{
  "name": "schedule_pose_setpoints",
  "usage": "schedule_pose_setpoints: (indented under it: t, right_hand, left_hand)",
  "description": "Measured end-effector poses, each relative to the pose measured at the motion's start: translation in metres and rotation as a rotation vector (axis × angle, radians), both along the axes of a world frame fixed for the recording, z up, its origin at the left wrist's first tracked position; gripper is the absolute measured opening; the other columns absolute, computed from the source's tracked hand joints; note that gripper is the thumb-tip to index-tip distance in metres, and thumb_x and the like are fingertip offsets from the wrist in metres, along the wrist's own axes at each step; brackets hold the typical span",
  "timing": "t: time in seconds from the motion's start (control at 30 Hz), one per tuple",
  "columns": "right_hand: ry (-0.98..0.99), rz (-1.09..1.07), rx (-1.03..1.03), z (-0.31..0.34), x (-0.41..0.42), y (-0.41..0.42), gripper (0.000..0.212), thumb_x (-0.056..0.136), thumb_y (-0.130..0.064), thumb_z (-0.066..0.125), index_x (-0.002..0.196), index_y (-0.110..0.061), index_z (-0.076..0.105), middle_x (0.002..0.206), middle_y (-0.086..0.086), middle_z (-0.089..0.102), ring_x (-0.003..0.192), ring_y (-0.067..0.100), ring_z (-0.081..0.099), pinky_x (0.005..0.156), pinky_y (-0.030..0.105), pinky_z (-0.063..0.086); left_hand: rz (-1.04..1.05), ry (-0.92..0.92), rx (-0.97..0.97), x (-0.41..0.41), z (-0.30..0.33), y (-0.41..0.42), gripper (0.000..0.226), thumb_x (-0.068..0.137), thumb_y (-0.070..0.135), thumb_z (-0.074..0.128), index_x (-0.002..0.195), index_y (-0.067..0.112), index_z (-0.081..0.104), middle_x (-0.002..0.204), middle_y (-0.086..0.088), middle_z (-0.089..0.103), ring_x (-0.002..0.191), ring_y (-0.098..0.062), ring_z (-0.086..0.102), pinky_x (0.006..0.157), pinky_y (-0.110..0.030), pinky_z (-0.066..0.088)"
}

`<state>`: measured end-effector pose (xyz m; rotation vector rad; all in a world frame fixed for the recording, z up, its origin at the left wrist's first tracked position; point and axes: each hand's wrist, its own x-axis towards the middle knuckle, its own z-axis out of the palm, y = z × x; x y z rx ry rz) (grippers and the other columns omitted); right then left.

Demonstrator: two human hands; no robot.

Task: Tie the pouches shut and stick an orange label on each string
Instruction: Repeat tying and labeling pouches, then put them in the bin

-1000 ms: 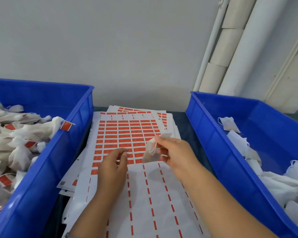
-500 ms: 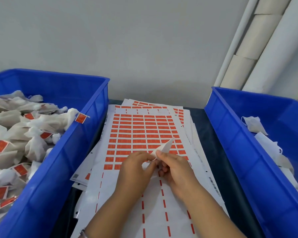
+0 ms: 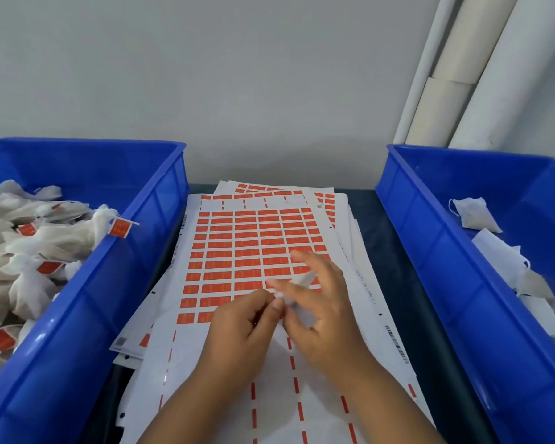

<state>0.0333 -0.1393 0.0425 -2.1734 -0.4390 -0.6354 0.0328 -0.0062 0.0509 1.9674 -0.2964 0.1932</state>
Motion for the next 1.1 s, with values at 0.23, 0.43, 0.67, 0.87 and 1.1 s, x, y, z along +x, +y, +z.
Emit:
schedule_pose_setpoints:
  t: [0.23, 0.43, 0.67, 0.87, 1.1]
  right_hand:
    - [0.133, 0.000, 0.072, -0.001, -0.002, -0.001, 0.036, 0.084, -0.045, 0.060, 0.107, -0.021, 0.072, 0.141, -0.007, 0.044, 0.132, 0.014, 0.039, 0.108, 0.041, 0.041]
    - [0.075, -0.146, 0.103, -0.009, 0.001, -0.003, 0.028, 0.079, -0.041, 0.067, 0.094, -0.019, 0.074, 0.133, -0.008, 0.051, 0.124, 0.014, 0.047, 0.102, 0.034, 0.043]
    - [0.193, -0.253, 0.136, -0.011, 0.011, -0.012, 0.014, 0.082, -0.034, 0.071, 0.094, -0.027, 0.069, 0.124, -0.017, 0.053, 0.112, 0.001, 0.047, 0.097, 0.020, 0.040]
    - [0.405, -0.062, 0.124, -0.007, 0.007, -0.007, 0.008, 0.088, -0.041, 0.061, 0.086, -0.047, 0.057, 0.100, -0.047, 0.043, 0.100, -0.026, 0.042, 0.073, -0.003, 0.032]
    - [0.585, 0.038, -0.030, -0.012, 0.006, 0.001, 0.041, 0.076, -0.049, 0.073, 0.099, -0.062, 0.041, 0.105, -0.043, 0.038, 0.094, -0.010, 0.047, 0.077, 0.001, 0.035]
  left_hand:
    - [0.005, 0.122, -0.107, -0.003, 0.002, 0.002, 0.039, 0.091, 0.016, 0.053, 0.055, 0.028, 0.061, 0.050, 0.015, 0.058, 0.053, 0.002, 0.055, 0.047, -0.005, 0.038]
    - [0.040, 0.345, -0.246, 0.000, 0.004, 0.003, 0.051, 0.094, 0.017, 0.048, 0.046, 0.026, 0.059, 0.044, 0.007, 0.048, 0.041, -0.004, 0.043, 0.045, -0.012, 0.038]
    - [0.068, 0.563, -0.585, 0.004, 0.016, 0.008, 0.057, 0.094, 0.007, 0.044, 0.037, 0.016, 0.050, 0.046, -0.005, 0.040, 0.038, -0.010, 0.033, 0.042, -0.022, 0.033]
    - [-0.031, 0.564, -0.903, 0.005, 0.013, 0.019, 0.050, 0.094, 0.011, 0.038, 0.046, 0.011, 0.051, 0.044, -0.005, 0.035, 0.039, -0.011, 0.029, 0.038, -0.021, 0.031]
    - [0.032, 0.536, -1.046, 0.013, 0.009, 0.023, 0.044, 0.093, 0.022, 0.046, 0.052, 0.012, 0.057, 0.047, -0.004, 0.038, 0.042, -0.011, 0.033, 0.042, -0.022, 0.034]
